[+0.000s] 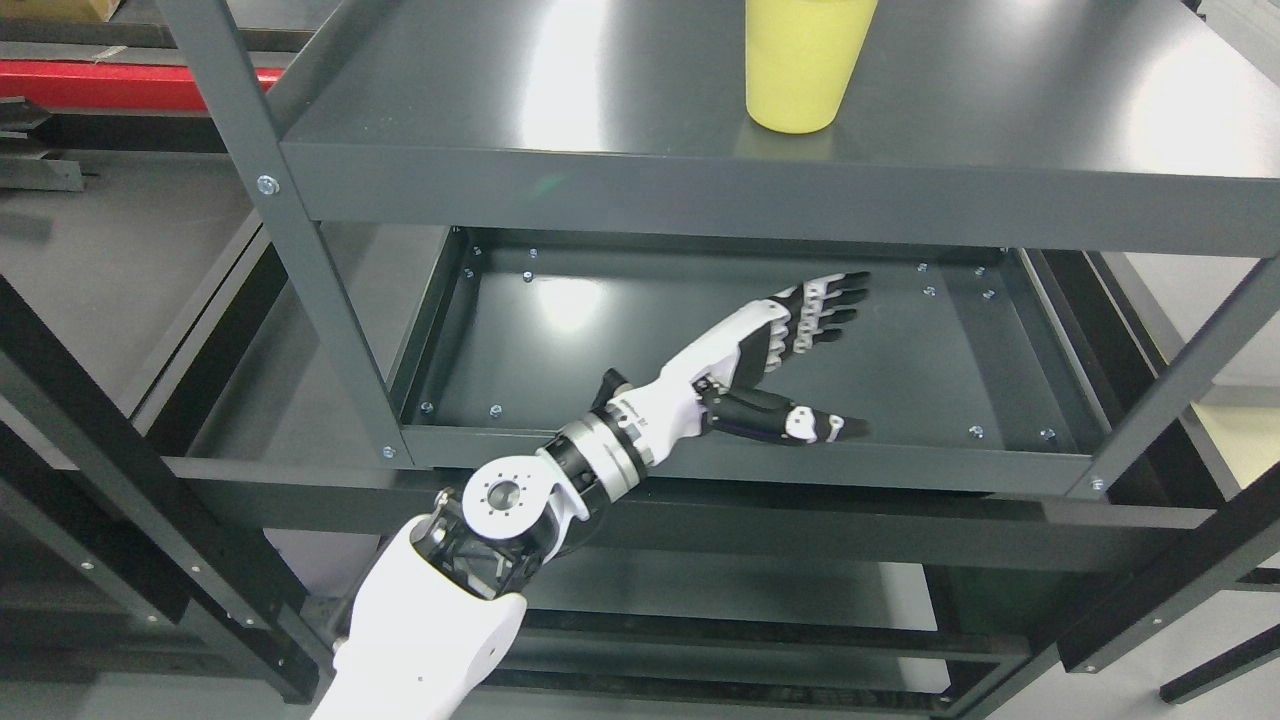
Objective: Place yellow IKEA cup on middle right shelf
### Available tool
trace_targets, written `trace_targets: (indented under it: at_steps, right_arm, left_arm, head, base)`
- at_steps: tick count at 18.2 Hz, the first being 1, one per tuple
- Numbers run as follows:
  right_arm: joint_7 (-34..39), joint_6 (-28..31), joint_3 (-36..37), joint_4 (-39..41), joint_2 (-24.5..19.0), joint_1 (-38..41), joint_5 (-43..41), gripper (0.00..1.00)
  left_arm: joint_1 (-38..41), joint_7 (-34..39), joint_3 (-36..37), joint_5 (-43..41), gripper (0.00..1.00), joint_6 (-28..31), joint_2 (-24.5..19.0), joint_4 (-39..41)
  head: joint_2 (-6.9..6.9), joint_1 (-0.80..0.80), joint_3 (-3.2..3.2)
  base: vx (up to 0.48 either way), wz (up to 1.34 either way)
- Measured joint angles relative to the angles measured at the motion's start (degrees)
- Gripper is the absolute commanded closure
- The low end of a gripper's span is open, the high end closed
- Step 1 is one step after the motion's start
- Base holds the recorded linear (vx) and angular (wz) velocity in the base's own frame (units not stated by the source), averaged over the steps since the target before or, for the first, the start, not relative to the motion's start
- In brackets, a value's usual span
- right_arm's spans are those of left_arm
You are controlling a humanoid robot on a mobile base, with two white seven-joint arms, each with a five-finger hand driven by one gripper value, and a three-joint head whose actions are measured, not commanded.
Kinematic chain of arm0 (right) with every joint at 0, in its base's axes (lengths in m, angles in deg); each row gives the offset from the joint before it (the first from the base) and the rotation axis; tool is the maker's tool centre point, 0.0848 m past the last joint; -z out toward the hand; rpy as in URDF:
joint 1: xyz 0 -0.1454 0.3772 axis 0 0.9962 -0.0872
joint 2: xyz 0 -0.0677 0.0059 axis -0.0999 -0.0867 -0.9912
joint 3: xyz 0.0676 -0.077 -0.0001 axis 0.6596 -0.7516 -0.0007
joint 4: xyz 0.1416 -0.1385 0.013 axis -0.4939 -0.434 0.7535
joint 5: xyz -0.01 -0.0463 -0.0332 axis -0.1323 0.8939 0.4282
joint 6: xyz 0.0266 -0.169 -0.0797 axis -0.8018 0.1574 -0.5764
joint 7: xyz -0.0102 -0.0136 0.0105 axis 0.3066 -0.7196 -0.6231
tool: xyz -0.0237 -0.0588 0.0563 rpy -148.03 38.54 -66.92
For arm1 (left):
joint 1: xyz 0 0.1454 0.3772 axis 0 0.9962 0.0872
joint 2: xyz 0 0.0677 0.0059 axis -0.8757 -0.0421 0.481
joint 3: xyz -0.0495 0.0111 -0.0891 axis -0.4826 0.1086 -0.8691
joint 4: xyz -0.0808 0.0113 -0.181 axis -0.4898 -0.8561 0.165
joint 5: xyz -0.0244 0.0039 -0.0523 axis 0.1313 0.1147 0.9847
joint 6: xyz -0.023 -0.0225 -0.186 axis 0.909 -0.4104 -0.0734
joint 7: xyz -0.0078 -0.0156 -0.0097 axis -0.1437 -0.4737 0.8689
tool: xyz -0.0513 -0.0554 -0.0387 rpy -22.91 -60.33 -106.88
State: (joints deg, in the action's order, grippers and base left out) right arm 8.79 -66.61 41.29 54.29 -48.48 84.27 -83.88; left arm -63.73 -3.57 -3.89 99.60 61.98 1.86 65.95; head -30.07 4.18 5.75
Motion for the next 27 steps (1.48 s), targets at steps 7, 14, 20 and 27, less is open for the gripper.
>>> trace_targets:
  at_steps: [7,14,20,27]
  right_arm:
    - [0.0,0.0,0.0,0.0,0.0,0.0,0.0,0.01]
    - [0.0,0.0,0.0,0.0,0.0,0.0,0.0,0.01]
    - [0.0,0.0,0.0,0.01,0.0,0.0,0.0,0.01]
    - [0.0,0.0,0.0,0.0,0.0,0.0,0.0,0.01]
  left_arm:
    - [9.05,5.92,-7.71,-7.25,0.01,-6.51,0.0,1.43]
    - [17.0,10.6,-14.08,-9.68,0.01,-6.89,0.01,6.25]
    - [18.71,11.21,-17.87,-10.25,0.02,-7.04,0.01,8.33]
    - [19.44,11.21,-20.14,-10.44,0.02,-7.0,0.01,9.42]
  head:
    - [0.0,0.0,0.0]
    - [0.0,0.0,0.0]
    - [0.0,0.0,0.0]
    - [0.0,0.0,0.0]
  base:
    - [0.0,0.0]
    - [0.0,0.0]
    - [0.0,0.0]
    - [0.0,0.0]
